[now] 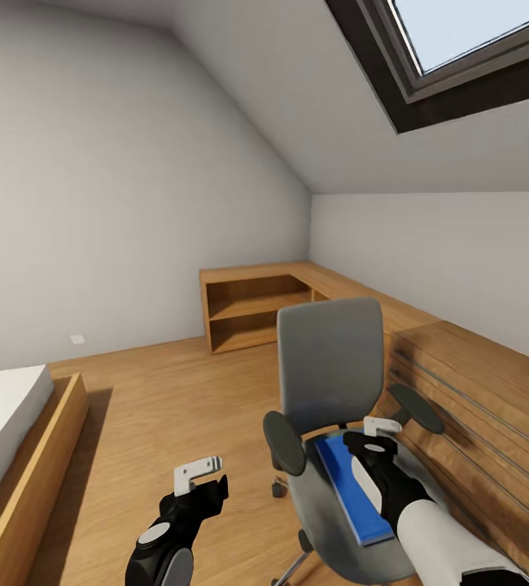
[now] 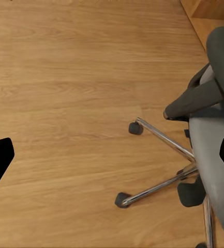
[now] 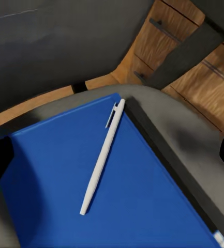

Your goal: In the bedroom, organize the workspace by keeping the computer under the desk, ensuring the monitor is on the desk, placing the keyboard on the desk next to the monitor, placing the mouse on the desk next to the keyboard, moving the folder from the swivel chair onto the desk next to the mouse, stacking the notebook on top of the folder with the pen on top of the notebook, and positioning the swivel chair next to the desk.

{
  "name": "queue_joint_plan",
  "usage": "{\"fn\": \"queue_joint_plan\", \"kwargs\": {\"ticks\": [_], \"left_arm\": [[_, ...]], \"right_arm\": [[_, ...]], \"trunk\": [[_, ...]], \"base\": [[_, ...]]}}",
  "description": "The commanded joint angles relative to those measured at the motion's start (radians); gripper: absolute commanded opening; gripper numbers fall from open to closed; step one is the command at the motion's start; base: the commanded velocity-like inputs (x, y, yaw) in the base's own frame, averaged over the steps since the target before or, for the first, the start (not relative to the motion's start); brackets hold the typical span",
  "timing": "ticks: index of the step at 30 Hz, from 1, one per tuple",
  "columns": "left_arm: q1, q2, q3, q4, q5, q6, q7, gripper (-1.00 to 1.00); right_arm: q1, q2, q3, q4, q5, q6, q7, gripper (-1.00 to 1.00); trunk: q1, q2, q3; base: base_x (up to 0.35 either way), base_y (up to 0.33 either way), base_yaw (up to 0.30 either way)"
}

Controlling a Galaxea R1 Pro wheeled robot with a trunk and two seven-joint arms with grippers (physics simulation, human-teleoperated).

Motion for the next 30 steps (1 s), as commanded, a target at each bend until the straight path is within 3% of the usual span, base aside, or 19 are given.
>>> {"fn": "queue_joint_plan", "kwargs": {"ticks": [1,6,7,12,30], "left_arm": [[-0.001,0.0,-0.001,-0.001,0.011,0.002,0.01,1.0],[-0.001,0.0,0.016,-0.006,0.011,0.001,0.012,1.0],[-0.001,-0.001,0.066,-0.008,0.012,0.0,0.012,1.0],[-0.001,-0.001,0.106,-0.015,0.013,0.0,0.012,1.0],[-0.001,-0.001,0.112,-0.02,0.013,0.0,0.011,1.0]], "right_arm": [[-0.001,-0.001,0.008,0.001,-0.009,0.006,-0.008,1.0],[-0.001,0.0,0.007,0.017,-0.033,0.006,-0.007,1.0],[-0.001,0.0,0.007,0.019,-0.062,0.006,-0.003,1.0],[-0.001,0.0,0.007,0.019,-0.074,0.006,0.0,1.0],[-0.001,0.003,0.006,0.012,-0.077,0.006,0.001,1.0]], "trunk": [[0.0,-0.001,-0.001],[0.0,-0.001,-0.001],[0.0,-0.001,-0.001],[0.008,-0.015,-0.007],[0.077,-0.141,-0.064]], "base": [[0.017,0.0,0.0],[0.004,0.0,0.0],[0.0,0.0,0.0],[0.0,0.0,0.0],[0.0,0.0,0.0]]}}
